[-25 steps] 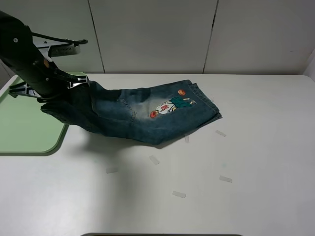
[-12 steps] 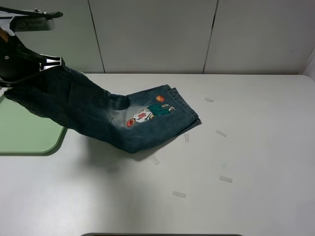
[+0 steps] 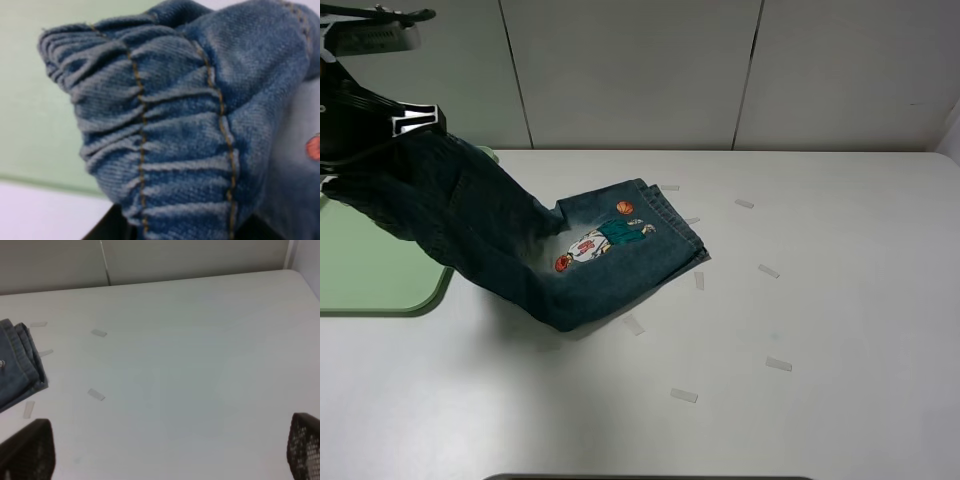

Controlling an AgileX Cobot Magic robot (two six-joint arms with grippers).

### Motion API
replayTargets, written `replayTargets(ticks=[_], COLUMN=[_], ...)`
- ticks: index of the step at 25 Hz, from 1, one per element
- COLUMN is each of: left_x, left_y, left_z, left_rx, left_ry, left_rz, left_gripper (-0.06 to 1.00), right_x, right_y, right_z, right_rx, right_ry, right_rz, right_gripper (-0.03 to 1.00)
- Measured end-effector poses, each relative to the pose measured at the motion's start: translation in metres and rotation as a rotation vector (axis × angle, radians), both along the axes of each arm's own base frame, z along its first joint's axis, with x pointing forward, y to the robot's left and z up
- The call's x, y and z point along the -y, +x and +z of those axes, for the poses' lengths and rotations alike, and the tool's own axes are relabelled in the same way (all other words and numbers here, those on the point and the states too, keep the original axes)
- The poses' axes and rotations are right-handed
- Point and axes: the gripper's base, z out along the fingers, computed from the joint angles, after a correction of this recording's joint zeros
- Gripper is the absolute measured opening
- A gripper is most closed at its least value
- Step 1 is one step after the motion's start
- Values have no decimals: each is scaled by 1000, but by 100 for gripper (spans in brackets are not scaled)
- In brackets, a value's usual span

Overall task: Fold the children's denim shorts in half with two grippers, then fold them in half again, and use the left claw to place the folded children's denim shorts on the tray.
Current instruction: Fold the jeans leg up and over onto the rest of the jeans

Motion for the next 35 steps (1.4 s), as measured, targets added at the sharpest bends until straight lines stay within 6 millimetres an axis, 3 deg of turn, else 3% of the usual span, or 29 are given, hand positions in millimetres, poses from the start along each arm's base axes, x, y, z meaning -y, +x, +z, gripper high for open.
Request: replayTargets(ticks=[8, 20, 35], left_x=[29, 87, 118], left_y=[27, 74, 94], left_z=[-31, -44, -78], left_rx=[13, 15, 57], left_ry=[-123, -190, -252], left_rz=[-20, -87, -97], left_gripper=[24, 24, 24], right_x=[0, 0, 0], right_y=[0, 0, 0], right_z=[0, 0, 0], right_rx=[0, 0, 0], right_ry=[0, 0, 0], right_rz=[0, 0, 0], right_gripper=[70, 70, 70])
